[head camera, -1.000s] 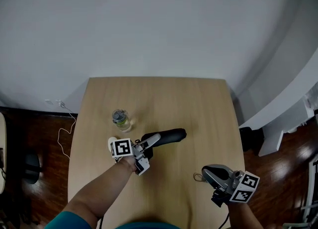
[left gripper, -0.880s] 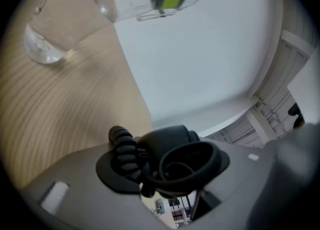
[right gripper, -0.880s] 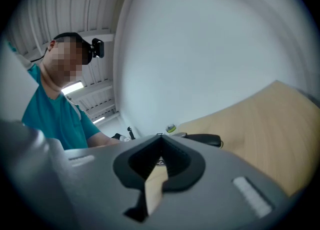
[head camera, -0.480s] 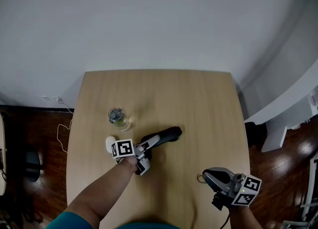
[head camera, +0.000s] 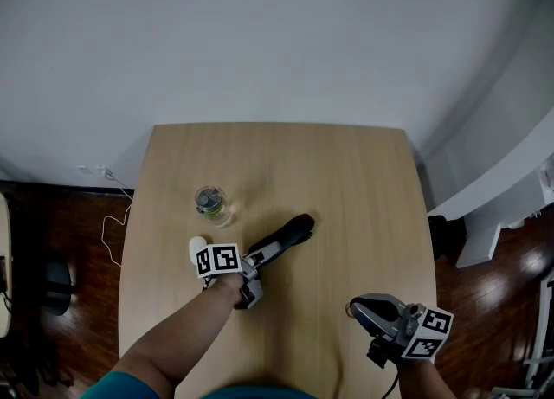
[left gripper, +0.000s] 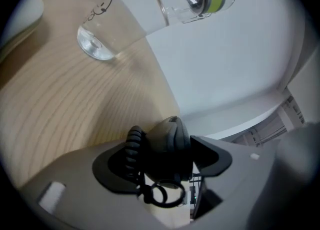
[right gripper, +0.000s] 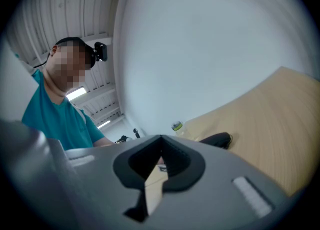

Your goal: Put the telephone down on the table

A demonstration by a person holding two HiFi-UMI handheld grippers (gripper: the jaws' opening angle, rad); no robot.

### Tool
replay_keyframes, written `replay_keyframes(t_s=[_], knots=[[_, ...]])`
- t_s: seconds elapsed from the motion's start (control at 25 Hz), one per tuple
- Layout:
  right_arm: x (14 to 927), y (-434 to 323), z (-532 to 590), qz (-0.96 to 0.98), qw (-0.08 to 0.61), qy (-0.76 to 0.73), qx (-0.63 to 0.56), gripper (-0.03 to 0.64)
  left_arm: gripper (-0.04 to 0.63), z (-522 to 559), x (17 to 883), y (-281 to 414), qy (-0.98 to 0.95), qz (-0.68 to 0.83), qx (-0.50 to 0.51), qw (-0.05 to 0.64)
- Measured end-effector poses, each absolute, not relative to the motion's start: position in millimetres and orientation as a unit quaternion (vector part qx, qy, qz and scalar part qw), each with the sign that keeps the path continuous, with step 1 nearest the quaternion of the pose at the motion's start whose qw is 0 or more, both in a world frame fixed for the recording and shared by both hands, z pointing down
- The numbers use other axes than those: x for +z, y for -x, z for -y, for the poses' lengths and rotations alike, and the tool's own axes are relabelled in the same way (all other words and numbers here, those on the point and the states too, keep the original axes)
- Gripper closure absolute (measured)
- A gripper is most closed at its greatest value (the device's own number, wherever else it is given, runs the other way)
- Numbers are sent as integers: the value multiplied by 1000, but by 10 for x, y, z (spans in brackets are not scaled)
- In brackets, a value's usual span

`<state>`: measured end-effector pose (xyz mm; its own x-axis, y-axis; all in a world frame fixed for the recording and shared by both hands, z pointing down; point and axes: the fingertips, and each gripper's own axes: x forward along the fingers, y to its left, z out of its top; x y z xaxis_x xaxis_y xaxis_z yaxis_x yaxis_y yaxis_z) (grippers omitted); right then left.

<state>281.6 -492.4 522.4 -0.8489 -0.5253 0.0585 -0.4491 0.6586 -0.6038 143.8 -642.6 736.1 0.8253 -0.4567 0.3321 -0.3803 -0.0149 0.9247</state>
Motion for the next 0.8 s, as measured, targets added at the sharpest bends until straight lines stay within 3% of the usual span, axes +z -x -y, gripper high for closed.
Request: replay_keyframes(t_s=[0.28,0.8], knots=[[5191,-2800,4859,-910,59,266,-312,615,239,6306,7400,-1378,-701,310,9,643],[5124,-2778,4774,-914,54,265,-303,615,170,6164,7461,-1185,-713,367,140,581]])
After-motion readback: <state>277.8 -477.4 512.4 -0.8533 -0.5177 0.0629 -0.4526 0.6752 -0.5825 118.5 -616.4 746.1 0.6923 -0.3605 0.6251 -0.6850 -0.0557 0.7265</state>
